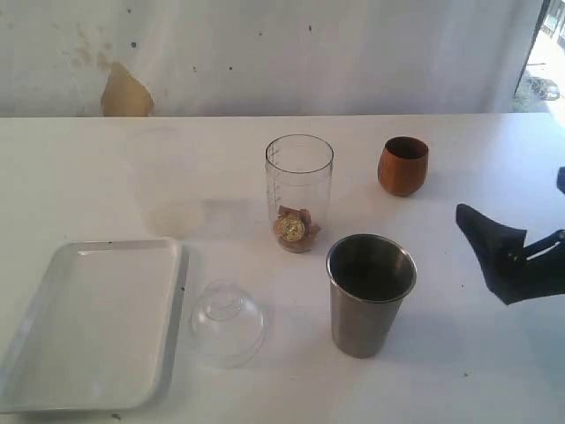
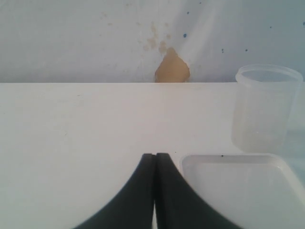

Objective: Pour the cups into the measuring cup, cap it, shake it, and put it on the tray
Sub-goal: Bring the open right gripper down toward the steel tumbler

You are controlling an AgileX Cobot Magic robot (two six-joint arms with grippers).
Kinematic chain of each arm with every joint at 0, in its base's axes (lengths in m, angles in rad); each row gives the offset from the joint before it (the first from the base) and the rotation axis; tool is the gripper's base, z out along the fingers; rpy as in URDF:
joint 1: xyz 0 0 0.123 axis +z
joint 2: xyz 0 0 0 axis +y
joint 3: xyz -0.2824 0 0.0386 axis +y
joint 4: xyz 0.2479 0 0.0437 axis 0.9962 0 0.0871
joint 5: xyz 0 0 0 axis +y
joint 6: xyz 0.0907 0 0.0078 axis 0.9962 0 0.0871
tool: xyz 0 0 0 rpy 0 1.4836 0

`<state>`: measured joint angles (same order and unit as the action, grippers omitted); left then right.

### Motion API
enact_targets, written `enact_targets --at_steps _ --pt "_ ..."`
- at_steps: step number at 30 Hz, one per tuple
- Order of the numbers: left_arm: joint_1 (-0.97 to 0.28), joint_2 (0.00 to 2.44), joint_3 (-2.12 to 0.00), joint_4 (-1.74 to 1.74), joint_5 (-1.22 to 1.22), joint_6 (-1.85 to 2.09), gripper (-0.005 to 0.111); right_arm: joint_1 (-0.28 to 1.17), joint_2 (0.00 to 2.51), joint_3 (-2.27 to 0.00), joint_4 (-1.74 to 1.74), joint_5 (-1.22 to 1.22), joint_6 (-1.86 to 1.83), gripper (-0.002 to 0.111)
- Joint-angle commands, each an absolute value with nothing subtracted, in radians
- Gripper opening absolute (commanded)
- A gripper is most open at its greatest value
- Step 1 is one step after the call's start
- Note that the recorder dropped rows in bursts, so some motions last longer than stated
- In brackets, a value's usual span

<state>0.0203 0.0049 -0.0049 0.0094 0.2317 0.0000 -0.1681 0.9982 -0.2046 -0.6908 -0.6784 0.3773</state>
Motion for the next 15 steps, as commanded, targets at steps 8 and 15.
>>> enact_targets --at_steps 8,15 --pt "0.016 0.0 0.0 0.011 0.233 0.0 0.0 -0.169 0.992 -0.196 -0.806 -0.75 0.467 0.105" --pt "0.016 0.0 0.0 0.011 0.233 0.0 0.0 -0.169 0.992 -0.162 -0.517 -0.689 0.245 0.105"
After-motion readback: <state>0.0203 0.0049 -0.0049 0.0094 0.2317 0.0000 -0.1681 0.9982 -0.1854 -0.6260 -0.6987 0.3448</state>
